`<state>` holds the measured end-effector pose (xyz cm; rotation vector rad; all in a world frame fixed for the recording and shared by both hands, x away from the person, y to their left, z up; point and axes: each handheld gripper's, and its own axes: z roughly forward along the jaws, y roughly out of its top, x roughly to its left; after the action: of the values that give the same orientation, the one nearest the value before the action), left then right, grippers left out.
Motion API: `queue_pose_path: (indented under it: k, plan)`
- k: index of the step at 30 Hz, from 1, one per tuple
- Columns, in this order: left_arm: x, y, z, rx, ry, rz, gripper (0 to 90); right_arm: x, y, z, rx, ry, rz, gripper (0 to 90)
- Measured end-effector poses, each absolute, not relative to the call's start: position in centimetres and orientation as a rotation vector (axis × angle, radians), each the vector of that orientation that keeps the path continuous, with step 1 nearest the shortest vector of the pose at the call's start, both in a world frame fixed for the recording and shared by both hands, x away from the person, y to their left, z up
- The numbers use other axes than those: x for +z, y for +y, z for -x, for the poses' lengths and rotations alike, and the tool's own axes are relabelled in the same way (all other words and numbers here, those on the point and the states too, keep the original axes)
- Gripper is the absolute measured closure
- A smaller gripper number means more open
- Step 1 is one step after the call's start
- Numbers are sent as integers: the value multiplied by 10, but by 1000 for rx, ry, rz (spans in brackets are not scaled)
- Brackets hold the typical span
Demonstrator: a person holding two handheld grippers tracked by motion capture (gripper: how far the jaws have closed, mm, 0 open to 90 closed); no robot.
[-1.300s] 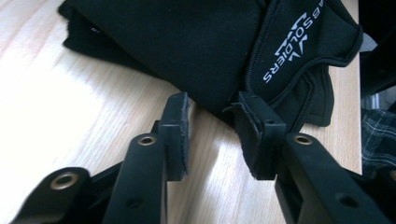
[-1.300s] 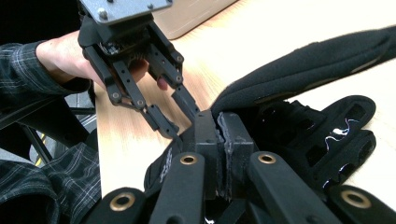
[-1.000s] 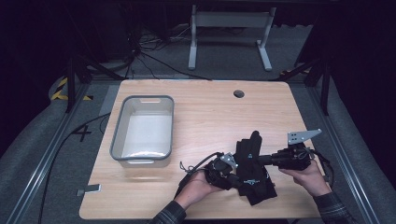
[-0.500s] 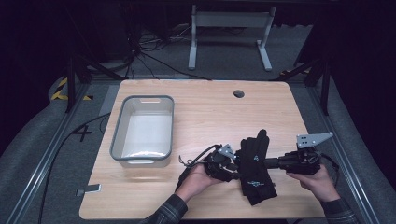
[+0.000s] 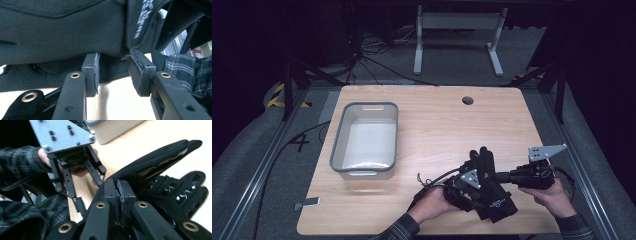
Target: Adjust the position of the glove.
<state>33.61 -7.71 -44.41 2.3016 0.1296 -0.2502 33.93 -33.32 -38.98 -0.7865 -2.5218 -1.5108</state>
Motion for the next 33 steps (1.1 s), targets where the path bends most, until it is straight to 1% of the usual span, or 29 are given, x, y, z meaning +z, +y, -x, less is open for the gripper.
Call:
queue_pose_path:
  k: [7,16,20,23,28,30,33]
  plan:
    - [-448,-78,-338,-258,133,-2323,603,-410,-340,-352,-1434,-2559,845,872]
    - [-445,-70,-339,-239,168,-2308,589,-426,-348,-359,-1321,-2654,896,852]
    - [-443,-59,-342,-211,214,-2288,582,-437,-344,-361,-1195,-2723,916,775]
    - [-439,-48,-344,-183,248,-2288,585,-438,-344,-361,-1185,-2735,927,714]
    - [-440,-36,-348,-159,320,-2292,599,-433,-349,-360,-1245,-2699,972,557]
    - [-442,-39,-348,-161,335,-2300,593,-435,-347,-358,-1223,-2707,979,526]
    - [-446,-49,-348,-165,346,-2313,590,-440,-342,-356,-1188,-2718,972,502]
